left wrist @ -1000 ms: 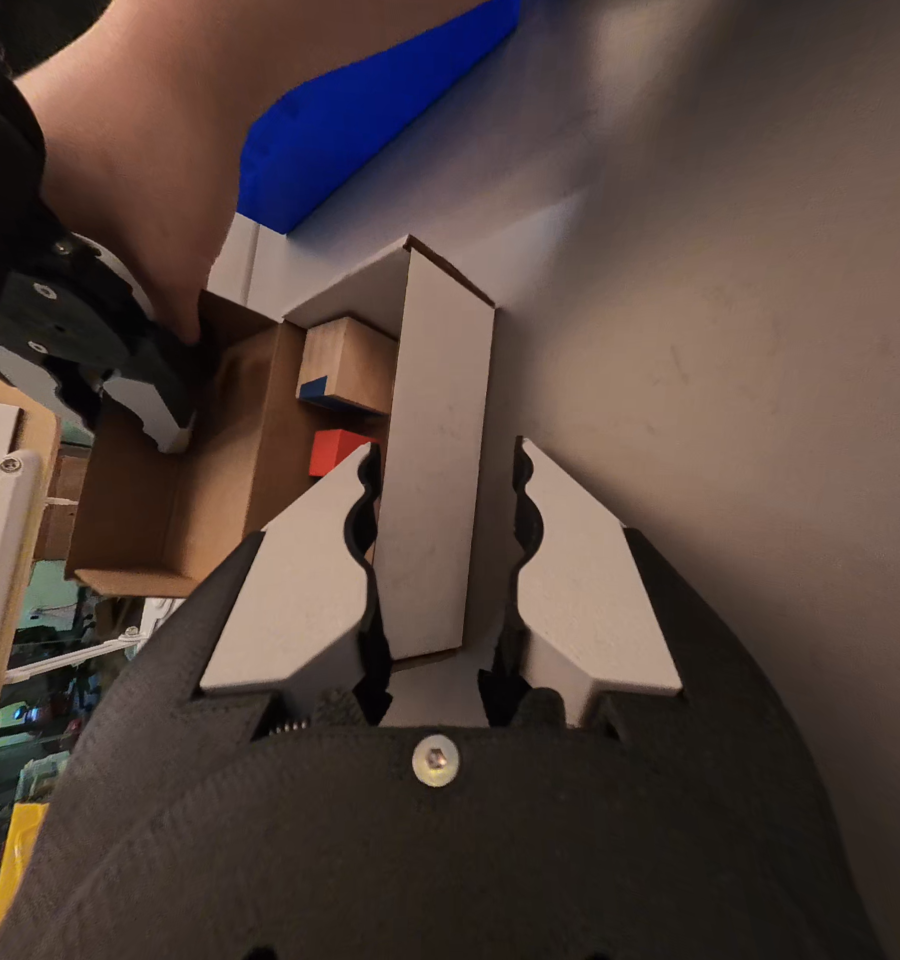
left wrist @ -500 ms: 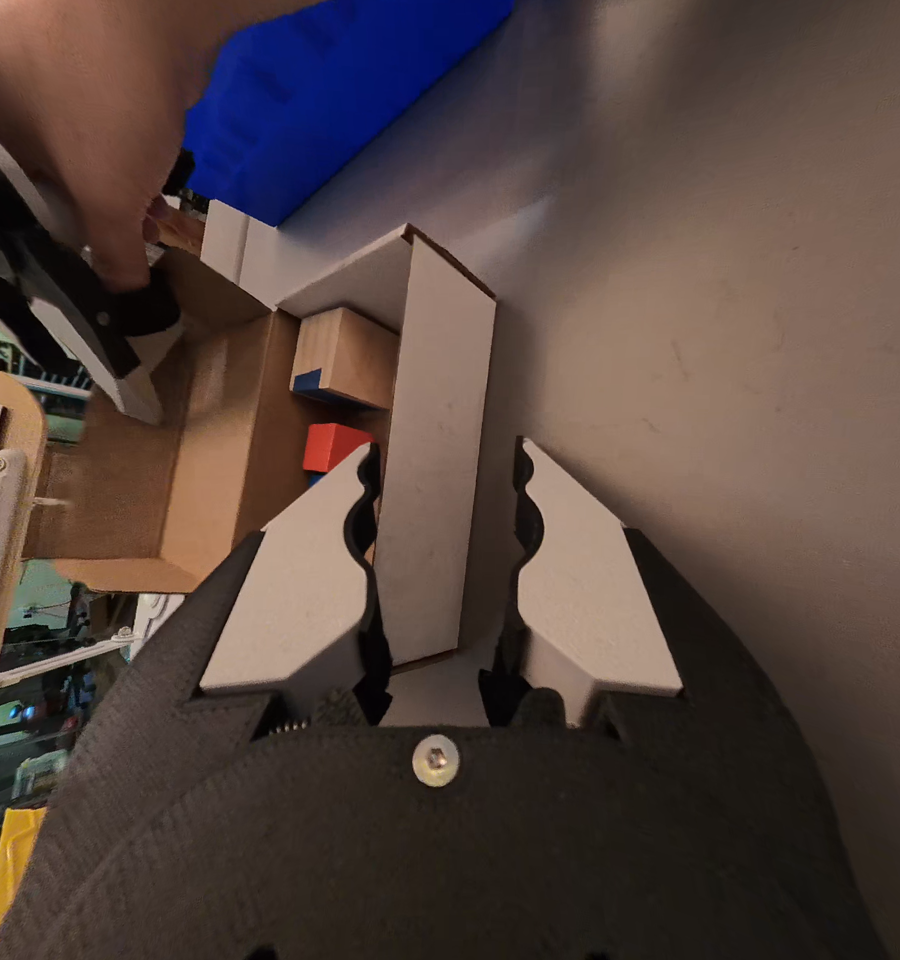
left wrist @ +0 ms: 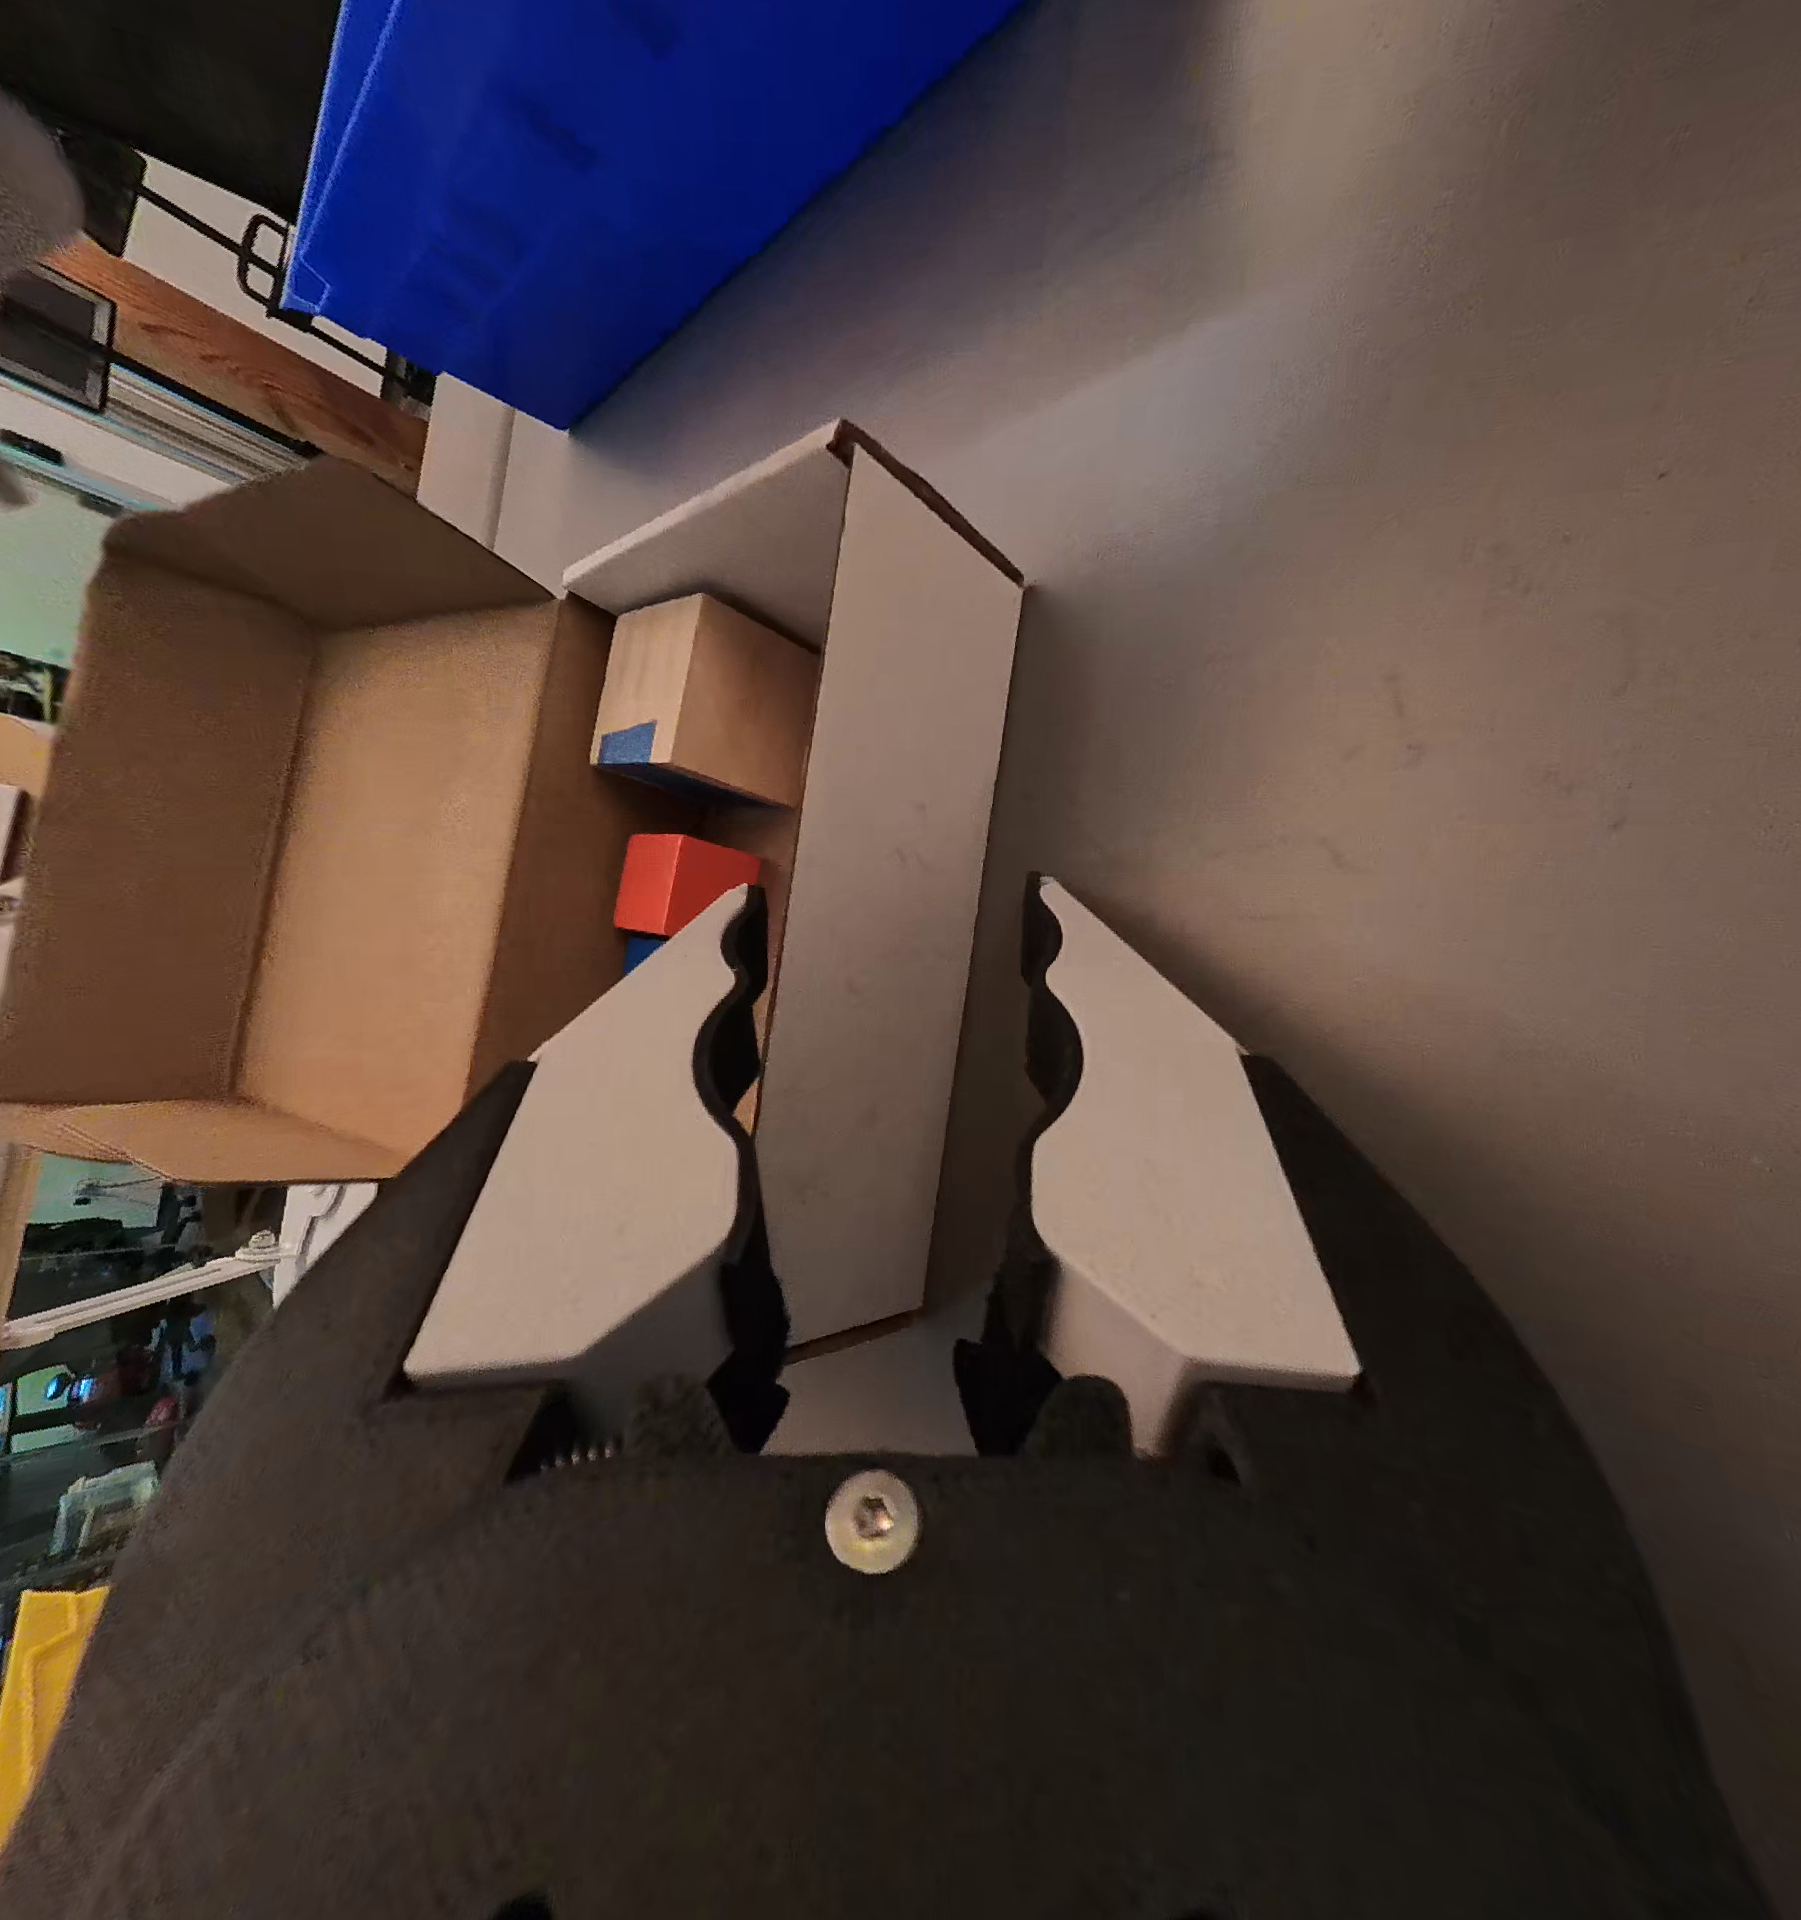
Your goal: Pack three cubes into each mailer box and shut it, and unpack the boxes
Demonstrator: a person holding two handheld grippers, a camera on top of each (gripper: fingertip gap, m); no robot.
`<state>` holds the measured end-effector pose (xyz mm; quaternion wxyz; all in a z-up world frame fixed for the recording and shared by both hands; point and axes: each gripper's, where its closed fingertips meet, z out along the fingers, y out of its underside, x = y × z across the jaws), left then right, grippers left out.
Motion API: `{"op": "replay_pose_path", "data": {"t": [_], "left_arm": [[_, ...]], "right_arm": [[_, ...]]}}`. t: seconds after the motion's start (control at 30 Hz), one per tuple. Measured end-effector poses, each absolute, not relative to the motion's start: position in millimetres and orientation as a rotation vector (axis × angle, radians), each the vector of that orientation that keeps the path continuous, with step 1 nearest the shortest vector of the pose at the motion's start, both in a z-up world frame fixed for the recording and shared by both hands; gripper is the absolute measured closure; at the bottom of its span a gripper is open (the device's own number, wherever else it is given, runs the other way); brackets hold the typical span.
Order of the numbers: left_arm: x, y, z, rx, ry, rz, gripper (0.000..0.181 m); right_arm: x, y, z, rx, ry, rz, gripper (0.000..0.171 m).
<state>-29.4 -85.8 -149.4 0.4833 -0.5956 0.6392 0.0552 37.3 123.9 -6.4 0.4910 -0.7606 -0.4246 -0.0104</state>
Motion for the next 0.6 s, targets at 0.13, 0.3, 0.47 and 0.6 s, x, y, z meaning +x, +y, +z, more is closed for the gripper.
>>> {"op": "replay_pose_path", "data": {"t": [0.13,0.3,0.47,0.6], "left_arm": [[-30,-85,-149,-1.451,1.555,0.137,0.133],[-30,-84,-150,-1.451,1.550,0.146,0.134],[-30,-83,-150,-1.451,1.549,0.148,0.135],[-30,-82,-150,-1.452,1.548,0.156,0.136]], "right_arm": [[67,118,-40,-2.034,-1.085,-0.029,0.126],[48,102,-66,-2.109,-1.190,0.141,0.129],[38,109,-69,-2.071,-1.202,0.051,0.129],[46,106,-59,-2.059,-1.206,-0.021,0.128]]}}
